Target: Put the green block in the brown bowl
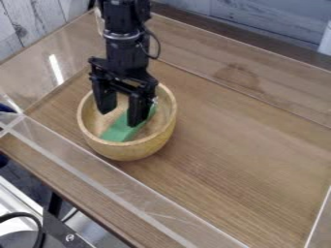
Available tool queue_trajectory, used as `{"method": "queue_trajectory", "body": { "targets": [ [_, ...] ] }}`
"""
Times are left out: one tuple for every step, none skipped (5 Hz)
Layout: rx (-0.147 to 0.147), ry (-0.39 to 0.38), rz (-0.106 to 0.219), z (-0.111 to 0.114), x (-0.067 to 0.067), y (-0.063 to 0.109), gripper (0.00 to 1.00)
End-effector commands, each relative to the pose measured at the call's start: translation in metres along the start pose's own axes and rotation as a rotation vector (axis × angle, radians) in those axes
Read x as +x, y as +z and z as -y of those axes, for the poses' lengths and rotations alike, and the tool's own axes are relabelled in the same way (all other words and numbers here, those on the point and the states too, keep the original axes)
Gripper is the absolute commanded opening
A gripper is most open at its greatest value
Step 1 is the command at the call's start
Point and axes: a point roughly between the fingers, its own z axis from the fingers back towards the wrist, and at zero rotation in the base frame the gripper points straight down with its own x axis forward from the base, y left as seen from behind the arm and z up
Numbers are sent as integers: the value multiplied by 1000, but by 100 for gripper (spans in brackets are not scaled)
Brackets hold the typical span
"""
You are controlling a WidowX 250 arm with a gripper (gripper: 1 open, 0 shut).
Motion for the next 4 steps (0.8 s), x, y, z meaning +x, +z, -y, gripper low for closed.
{"method": "queue_trajectory", "body": {
  "targets": [
    [21,-5,100,1,8,33,100],
    [23,-5,144,6,8,56,100],
    [25,-1,181,12,7,78,100],
    [30,-1,171,8,5,64,100]
  ]
}}
